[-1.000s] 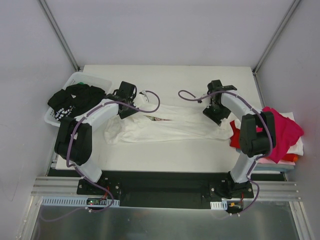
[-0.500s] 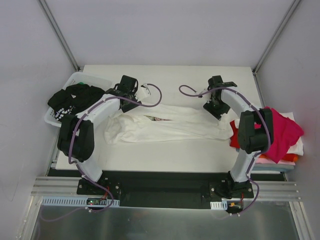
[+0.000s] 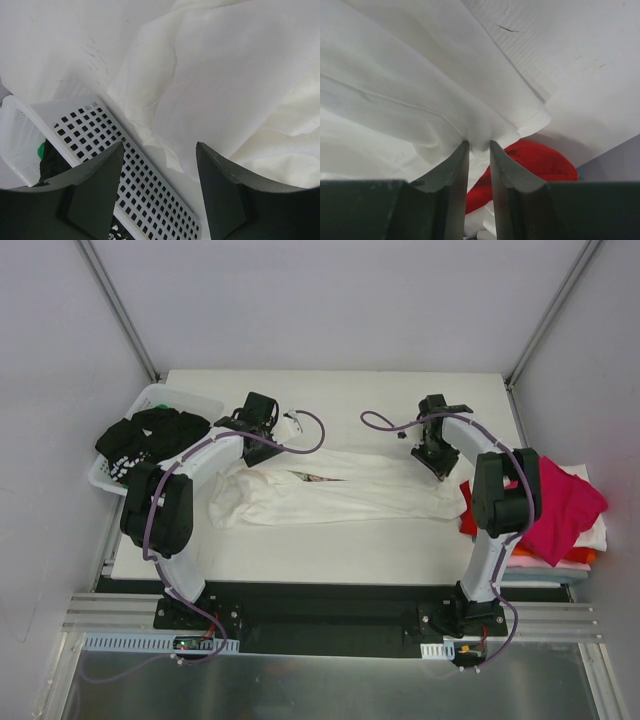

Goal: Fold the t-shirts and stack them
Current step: Fold the other side of the tshirt into a rectangle

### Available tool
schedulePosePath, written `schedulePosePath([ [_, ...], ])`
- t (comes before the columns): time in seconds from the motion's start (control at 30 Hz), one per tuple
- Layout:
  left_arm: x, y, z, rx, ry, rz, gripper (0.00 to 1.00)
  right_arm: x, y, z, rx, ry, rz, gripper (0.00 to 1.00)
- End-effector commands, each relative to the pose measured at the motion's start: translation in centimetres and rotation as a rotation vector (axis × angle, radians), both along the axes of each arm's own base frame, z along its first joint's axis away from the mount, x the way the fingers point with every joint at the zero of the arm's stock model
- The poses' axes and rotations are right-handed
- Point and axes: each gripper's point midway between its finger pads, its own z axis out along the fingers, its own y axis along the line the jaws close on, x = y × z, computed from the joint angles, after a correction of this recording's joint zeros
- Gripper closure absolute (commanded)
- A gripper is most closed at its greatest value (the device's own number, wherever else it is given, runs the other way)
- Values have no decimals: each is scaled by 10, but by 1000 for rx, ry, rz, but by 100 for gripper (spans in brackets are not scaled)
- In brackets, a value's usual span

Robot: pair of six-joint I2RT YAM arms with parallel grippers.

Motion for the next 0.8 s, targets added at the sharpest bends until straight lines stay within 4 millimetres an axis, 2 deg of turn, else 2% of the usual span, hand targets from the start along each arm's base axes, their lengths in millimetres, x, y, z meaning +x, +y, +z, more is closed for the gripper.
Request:
schedulePosePath([
  [0.0, 1, 4, 3, 6, -3, 20, 40, 6, 3, 3, 29, -6, -1, 75],
  [0.13, -1, 5, 2, 10, -1, 21, 41, 4, 3, 0, 35, 1, -2, 81],
  [0.3, -2, 6, 4, 11, -7, 24, 41, -1, 3, 2, 41, 5, -2, 99],
  [0.6, 3, 7, 13, -7, -28, 33, 41, -18, 5, 35, 57, -65, -5, 99],
  [0.77, 14, 4, 19, -21, -47, 31, 41, -35, 13, 43, 61, -68, 5, 99],
])
